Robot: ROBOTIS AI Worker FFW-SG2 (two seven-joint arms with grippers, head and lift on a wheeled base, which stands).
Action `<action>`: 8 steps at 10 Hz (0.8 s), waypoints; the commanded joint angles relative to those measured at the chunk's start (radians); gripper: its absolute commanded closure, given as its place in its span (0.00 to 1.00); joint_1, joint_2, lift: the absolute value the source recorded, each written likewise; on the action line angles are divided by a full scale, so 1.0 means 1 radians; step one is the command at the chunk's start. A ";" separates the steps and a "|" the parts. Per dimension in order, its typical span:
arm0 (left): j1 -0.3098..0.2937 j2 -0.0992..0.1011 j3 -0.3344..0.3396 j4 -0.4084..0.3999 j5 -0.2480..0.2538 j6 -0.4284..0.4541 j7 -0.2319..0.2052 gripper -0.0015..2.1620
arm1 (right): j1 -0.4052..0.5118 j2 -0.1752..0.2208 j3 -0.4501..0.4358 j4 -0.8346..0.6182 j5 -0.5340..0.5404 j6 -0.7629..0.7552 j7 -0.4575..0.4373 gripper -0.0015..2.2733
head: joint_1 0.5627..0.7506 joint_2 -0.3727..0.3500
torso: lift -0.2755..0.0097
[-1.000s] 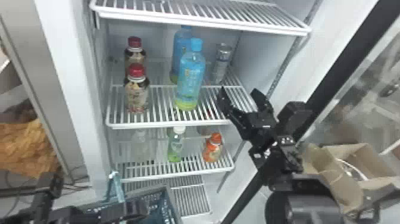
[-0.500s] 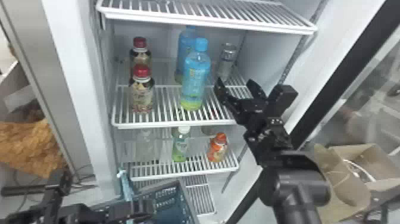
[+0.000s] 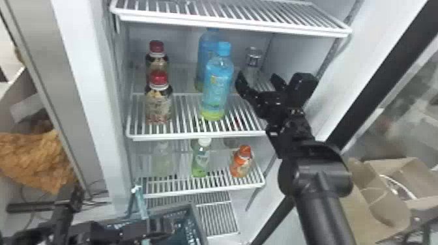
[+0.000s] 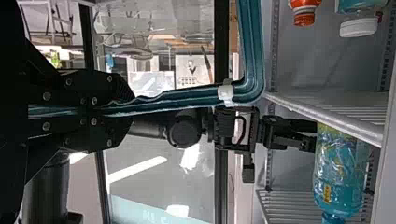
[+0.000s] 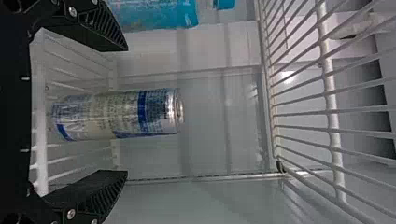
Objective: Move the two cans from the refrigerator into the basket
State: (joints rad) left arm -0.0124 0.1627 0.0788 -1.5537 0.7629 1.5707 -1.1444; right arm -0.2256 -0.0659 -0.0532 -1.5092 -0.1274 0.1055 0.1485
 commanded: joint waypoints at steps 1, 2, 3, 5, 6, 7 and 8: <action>0.000 0.000 -0.001 0.001 0.001 0.001 0.000 0.55 | -0.044 0.000 0.011 0.055 0.016 0.005 0.000 0.06 | 0.70 0.20 | 0.88; 0.000 0.000 -0.001 0.001 0.001 0.001 0.000 0.55 | -0.064 0.000 0.013 0.082 0.030 0.017 -0.001 0.06 | 0.70 0.21 | 0.88; 0.003 0.000 -0.001 0.001 0.003 0.001 0.000 0.55 | -0.084 0.002 0.013 0.111 0.040 0.027 -0.003 0.06 | 0.70 0.21 | 0.88; 0.003 0.000 -0.001 0.004 0.003 0.001 0.000 0.55 | -0.128 0.002 0.013 0.163 0.062 0.029 -0.010 0.06 | 0.70 0.21 | 0.88; 0.003 0.000 -0.001 0.006 0.003 0.001 0.000 0.55 | -0.148 0.003 0.013 0.192 0.066 0.029 -0.015 0.06 | 0.70 0.21 | 0.88; 0.003 0.000 -0.001 0.006 0.003 0.001 0.000 0.55 | -0.162 0.003 0.015 0.212 0.082 0.029 -0.024 0.06 | 0.70 0.21 | 0.88; 0.005 0.000 -0.001 0.009 0.005 0.001 0.000 0.55 | -0.184 0.003 0.015 0.242 0.088 0.029 -0.024 0.06 | 0.70 0.21 | 0.88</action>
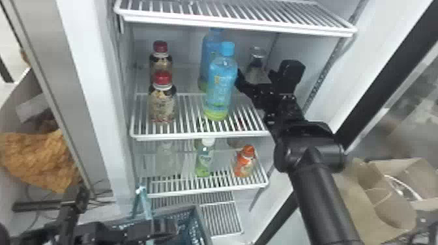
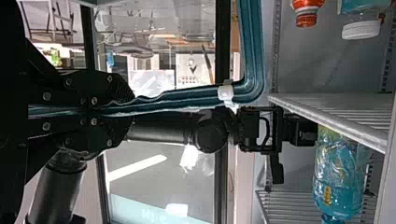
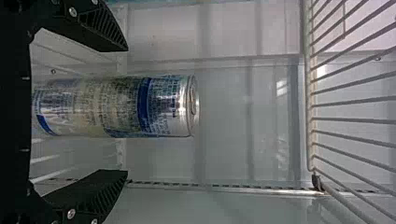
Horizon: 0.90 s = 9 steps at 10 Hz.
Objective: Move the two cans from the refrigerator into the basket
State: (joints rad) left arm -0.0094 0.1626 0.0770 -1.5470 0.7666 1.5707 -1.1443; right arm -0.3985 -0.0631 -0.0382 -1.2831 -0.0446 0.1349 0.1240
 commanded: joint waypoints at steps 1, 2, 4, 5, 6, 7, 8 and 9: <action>0.000 0.000 -0.001 0.002 0.001 0.001 0.000 0.55 | -0.033 -0.001 0.000 0.045 0.007 0.000 0.000 0.06 | 0.70 0.21 | 0.88; 0.000 0.000 -0.003 0.002 0.001 0.001 0.000 0.55 | -0.048 -0.004 0.008 0.067 0.011 0.000 0.000 0.06 | 0.70 0.21 | 0.88; 0.000 -0.002 -0.003 0.002 0.003 0.001 0.000 0.55 | -0.073 -0.006 0.016 0.104 -0.003 0.000 0.002 0.09 | 0.70 0.21 | 0.88; 0.000 -0.002 -0.003 0.004 0.003 0.001 0.000 0.55 | -0.087 -0.009 0.018 0.136 -0.009 0.000 0.011 0.25 | 0.70 0.22 | 0.88; 0.000 -0.002 -0.001 0.004 0.003 0.001 0.000 0.55 | -0.090 -0.010 0.018 0.143 -0.009 0.000 0.013 0.45 | 0.70 0.22 | 0.88; 0.000 -0.002 -0.003 0.004 0.003 0.001 0.000 0.55 | -0.090 -0.010 0.018 0.150 -0.005 -0.032 0.006 0.57 | 0.70 0.22 | 0.88; 0.000 -0.002 -0.003 0.004 0.003 0.001 0.000 0.55 | -0.090 -0.014 0.018 0.153 0.003 -0.039 0.006 0.56 | 0.70 0.22 | 0.88; 0.000 -0.002 -0.003 0.004 0.003 0.001 0.000 0.55 | -0.090 -0.015 0.020 0.150 0.009 -0.051 0.006 0.56 | 0.70 0.22 | 0.88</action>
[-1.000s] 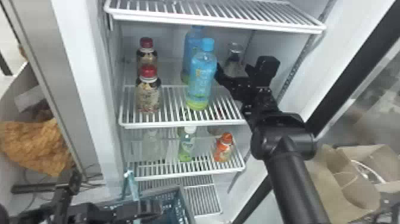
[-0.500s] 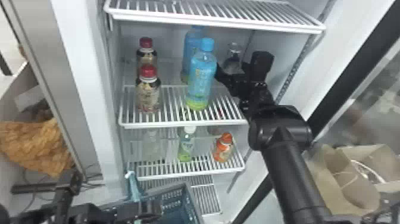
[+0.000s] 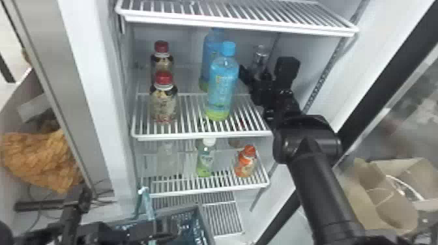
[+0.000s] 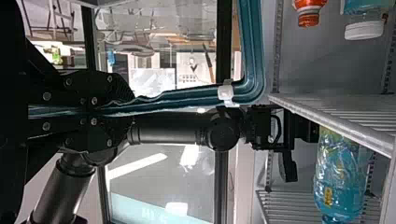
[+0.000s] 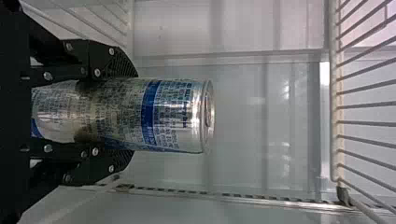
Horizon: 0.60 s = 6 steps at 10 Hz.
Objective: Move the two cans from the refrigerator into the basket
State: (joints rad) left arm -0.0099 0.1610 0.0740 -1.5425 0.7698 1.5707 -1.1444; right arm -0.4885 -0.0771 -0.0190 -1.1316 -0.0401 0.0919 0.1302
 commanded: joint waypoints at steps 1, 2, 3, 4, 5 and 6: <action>0.000 0.000 0.000 0.000 0.000 0.001 0.000 0.55 | 0.007 -0.004 0.001 -0.011 0.004 -0.018 0.000 0.56 | 0.70 0.21 | 0.88; 0.000 -0.001 0.000 0.000 0.002 0.001 0.000 0.55 | 0.044 -0.007 -0.001 -0.075 0.006 -0.016 0.000 0.56 | 0.70 0.21 | 0.88; 0.002 -0.001 0.002 0.000 0.002 0.001 0.000 0.55 | 0.088 -0.009 -0.001 -0.153 0.004 -0.004 -0.001 0.56 | 0.70 0.21 | 0.88; 0.002 -0.001 0.002 0.000 0.002 0.001 0.000 0.55 | 0.142 -0.012 -0.001 -0.256 0.002 0.043 -0.006 0.56 | 0.70 0.21 | 0.88; 0.002 -0.001 0.002 0.000 0.002 0.001 0.000 0.55 | 0.191 -0.018 -0.001 -0.340 -0.006 0.068 -0.006 0.56 | 0.70 0.20 | 0.88; 0.002 -0.001 0.002 0.000 0.002 0.001 0.000 0.55 | 0.238 -0.023 -0.001 -0.426 -0.016 0.117 -0.007 0.56 | 0.70 0.20 | 0.88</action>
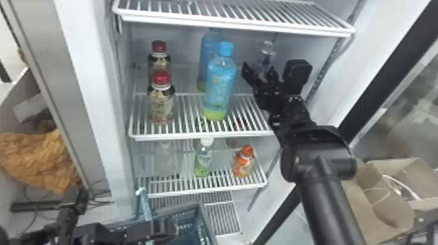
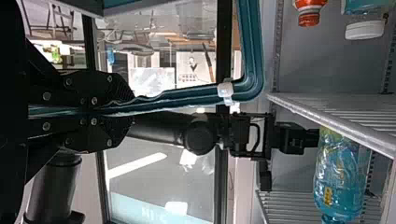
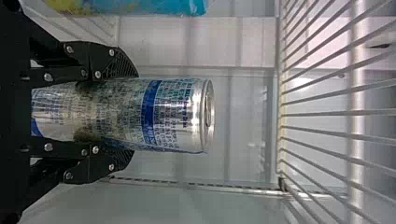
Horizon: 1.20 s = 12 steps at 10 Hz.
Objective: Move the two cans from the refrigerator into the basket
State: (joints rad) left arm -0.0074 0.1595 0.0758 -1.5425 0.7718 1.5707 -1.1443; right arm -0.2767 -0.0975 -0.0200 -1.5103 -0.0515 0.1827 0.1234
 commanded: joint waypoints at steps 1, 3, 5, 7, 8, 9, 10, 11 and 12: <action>0.000 0.000 -0.002 0.000 0.000 0.001 0.000 0.55 | 0.068 -0.010 0.000 -0.111 -0.024 0.050 -0.001 0.56 | 0.70 0.20 | 0.88; 0.002 0.000 -0.002 0.000 0.000 0.001 0.000 0.55 | 0.156 -0.025 0.000 -0.253 -0.048 0.112 -0.001 0.56 | 0.70 0.20 | 0.88; 0.002 0.000 -0.002 0.000 -0.002 0.001 0.000 0.55 | 0.235 -0.036 -0.018 -0.371 -0.062 0.151 -0.001 0.56 | 0.70 0.19 | 0.88; 0.002 0.000 -0.002 0.000 -0.002 0.001 0.000 0.55 | 0.340 -0.039 -0.052 -0.506 -0.068 0.200 -0.001 0.56 | 0.70 0.18 | 0.88; 0.005 0.000 0.000 0.000 -0.002 0.001 0.000 0.55 | 0.390 -0.042 -0.068 -0.562 -0.068 0.230 0.001 0.56 | 0.70 0.16 | 0.88; 0.005 0.000 0.000 0.000 -0.002 0.001 0.000 0.55 | 0.429 -0.045 -0.078 -0.599 -0.082 0.237 -0.001 0.56 | 0.70 0.14 | 0.88; 0.005 0.000 0.000 0.000 -0.002 0.001 0.000 0.55 | 0.468 -0.045 -0.086 -0.643 -0.094 0.249 0.001 0.56 | 0.70 0.13 | 0.88; 0.005 -0.001 0.000 0.000 -0.002 0.001 0.000 0.55 | 0.512 -0.048 -0.090 -0.695 -0.110 0.262 0.001 0.56 | 0.70 0.13 | 0.88; 0.007 -0.001 0.000 0.000 -0.002 0.001 0.000 0.55 | 0.564 -0.050 -0.098 -0.754 -0.122 0.276 0.001 0.56 | 0.70 0.12 | 0.88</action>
State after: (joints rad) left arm -0.0015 0.1578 0.0761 -1.5425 0.7697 1.5707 -1.1444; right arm 0.2602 -0.1463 -0.1134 -2.2322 -0.1663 0.4513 0.1242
